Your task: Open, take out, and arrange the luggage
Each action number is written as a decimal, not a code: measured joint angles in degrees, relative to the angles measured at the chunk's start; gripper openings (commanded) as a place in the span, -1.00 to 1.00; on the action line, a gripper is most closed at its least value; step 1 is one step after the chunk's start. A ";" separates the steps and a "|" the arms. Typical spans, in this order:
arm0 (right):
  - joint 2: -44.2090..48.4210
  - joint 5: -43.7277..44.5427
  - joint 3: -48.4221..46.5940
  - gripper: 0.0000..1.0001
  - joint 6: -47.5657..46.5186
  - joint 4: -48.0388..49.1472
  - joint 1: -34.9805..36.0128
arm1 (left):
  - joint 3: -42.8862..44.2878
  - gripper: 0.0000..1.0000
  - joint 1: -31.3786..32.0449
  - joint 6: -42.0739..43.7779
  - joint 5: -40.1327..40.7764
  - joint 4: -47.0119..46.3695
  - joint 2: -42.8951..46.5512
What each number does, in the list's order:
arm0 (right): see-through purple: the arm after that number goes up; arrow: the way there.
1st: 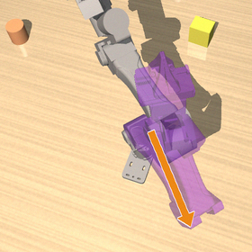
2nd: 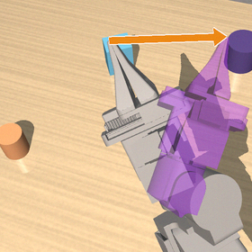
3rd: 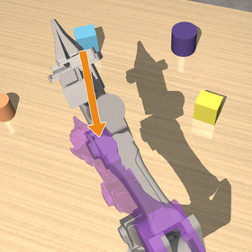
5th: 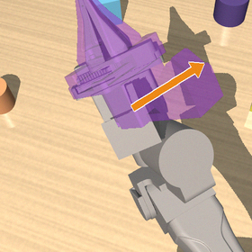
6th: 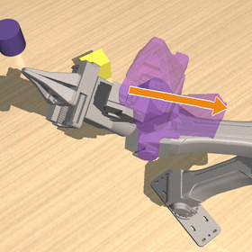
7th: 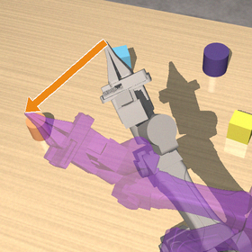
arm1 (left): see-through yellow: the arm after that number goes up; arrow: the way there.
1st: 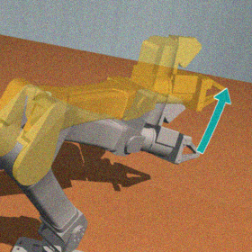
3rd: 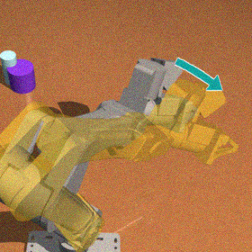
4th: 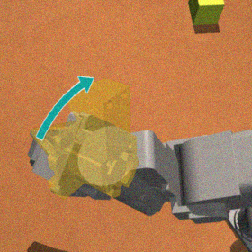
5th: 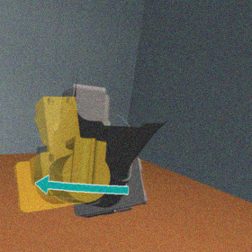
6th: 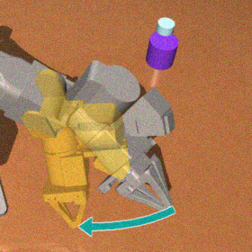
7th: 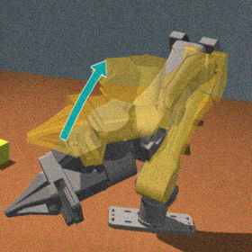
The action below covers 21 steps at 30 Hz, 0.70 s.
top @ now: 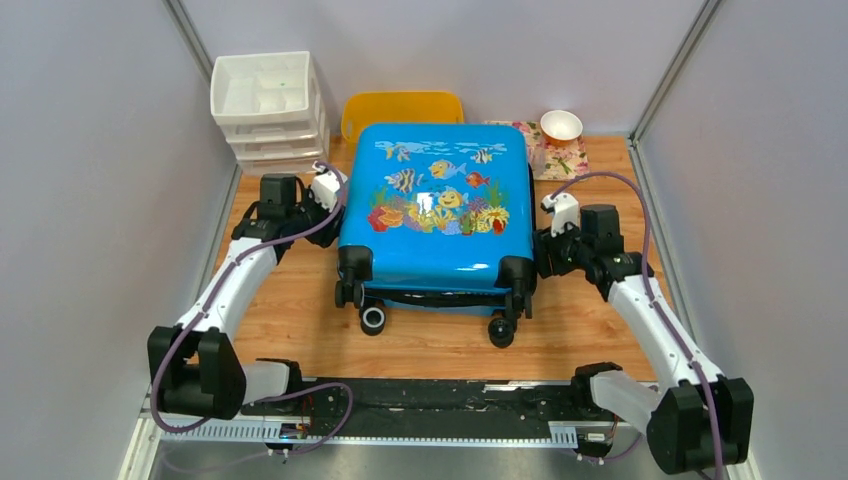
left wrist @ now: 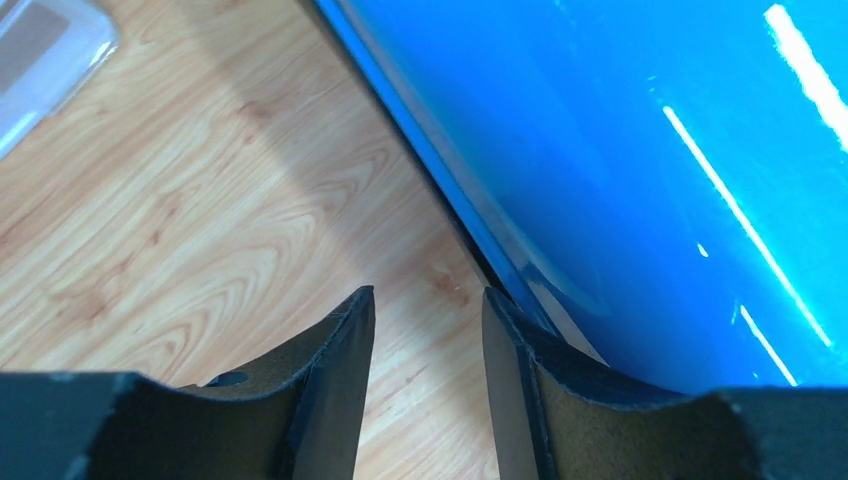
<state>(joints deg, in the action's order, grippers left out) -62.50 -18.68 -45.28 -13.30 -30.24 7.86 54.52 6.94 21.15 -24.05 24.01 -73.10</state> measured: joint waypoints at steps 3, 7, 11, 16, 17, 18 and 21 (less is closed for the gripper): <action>4.04 2.21 2.51 0.15 0.66 -0.33 4.02 | -0.50 0.16 -0.42 -0.31 3.10 0.37 1.90; 6.69 0.46 5.57 0.15 2.58 -2.08 10.88 | 0.28 0.18 -3.19 -2.64 5.90 0.22 2.86; 6.12 -3.28 6.67 0.14 3.98 -2.91 19.28 | 5.88 0.18 -6.47 -4.63 4.96 0.72 -1.22; 5.53 -4.37 7.06 0.21 8.35 -0.26 27.08 | 15.04 0.18 -7.54 -5.49 2.86 0.48 -8.76; 5.42 -4.68 6.91 0.23 9.14 -0.13 28.74 | 16.94 0.19 -7.54 -6.14 2.01 0.15 -10.21; 5.20 -5.18 6.54 0.25 9.38 -0.46 29.83 | 18.25 0.19 -7.52 -6.78 1.55 -0.22 -11.23; 4.00 -6.69 2.58 0.37 6.71 -6.80 31.58 | 19.15 0.20 -7.67 -9.22 1.33 -1.11 -12.31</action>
<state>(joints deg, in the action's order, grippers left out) -58.50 -25.36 -42.70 -6.59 -37.04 39.44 73.67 -0.73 11.92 -22.72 22.90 -85.41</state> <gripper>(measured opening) 0.649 0.592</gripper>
